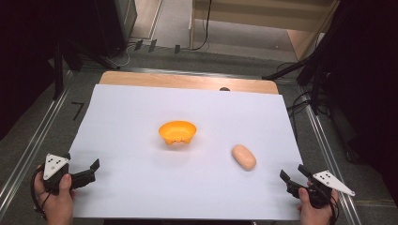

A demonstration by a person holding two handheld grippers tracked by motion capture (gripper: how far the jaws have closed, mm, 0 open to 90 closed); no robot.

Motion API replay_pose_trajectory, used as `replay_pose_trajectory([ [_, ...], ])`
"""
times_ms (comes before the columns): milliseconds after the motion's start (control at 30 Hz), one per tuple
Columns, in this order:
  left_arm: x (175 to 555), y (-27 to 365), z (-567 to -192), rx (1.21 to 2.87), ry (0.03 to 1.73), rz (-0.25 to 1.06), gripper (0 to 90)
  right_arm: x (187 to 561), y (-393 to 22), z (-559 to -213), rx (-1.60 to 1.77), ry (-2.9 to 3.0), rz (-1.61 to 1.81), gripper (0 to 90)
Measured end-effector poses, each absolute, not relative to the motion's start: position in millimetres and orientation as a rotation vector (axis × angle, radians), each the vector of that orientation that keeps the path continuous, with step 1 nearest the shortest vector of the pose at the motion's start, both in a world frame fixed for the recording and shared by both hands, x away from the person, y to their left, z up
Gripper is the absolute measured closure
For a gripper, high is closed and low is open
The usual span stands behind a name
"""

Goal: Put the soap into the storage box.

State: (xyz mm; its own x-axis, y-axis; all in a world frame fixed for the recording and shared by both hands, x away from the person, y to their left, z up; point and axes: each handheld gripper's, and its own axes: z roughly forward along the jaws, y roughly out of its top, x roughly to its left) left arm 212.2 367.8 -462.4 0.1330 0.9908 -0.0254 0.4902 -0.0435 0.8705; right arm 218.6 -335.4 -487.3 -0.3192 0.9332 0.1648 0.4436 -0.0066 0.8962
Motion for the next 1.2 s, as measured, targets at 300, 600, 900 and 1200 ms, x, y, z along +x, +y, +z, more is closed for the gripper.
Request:
replay_pose_trajectory([
  [300, 213, 366, -463, 1.660, 1.460, 0.832, 0.0, 229, -337, -476, 1.349, 1.850, 1.297, 39.6],
  [600, 213, 364, -463, 1.671, 1.458, 0.840, 0.0, 244, -323, -457, 1.384, 2.122, 1.097, 30.5],
  [900, 213, 364, -463, 1.686, 1.449, 0.844, 0.0, 266, -303, -451, 1.374, 2.272, 0.939, 22.3],
  [1200, 213, 363, -463, 1.688, 1.442, 0.841, 0.0, 283, -279, -444, 1.362, 2.374, 0.845, 24.2],
])
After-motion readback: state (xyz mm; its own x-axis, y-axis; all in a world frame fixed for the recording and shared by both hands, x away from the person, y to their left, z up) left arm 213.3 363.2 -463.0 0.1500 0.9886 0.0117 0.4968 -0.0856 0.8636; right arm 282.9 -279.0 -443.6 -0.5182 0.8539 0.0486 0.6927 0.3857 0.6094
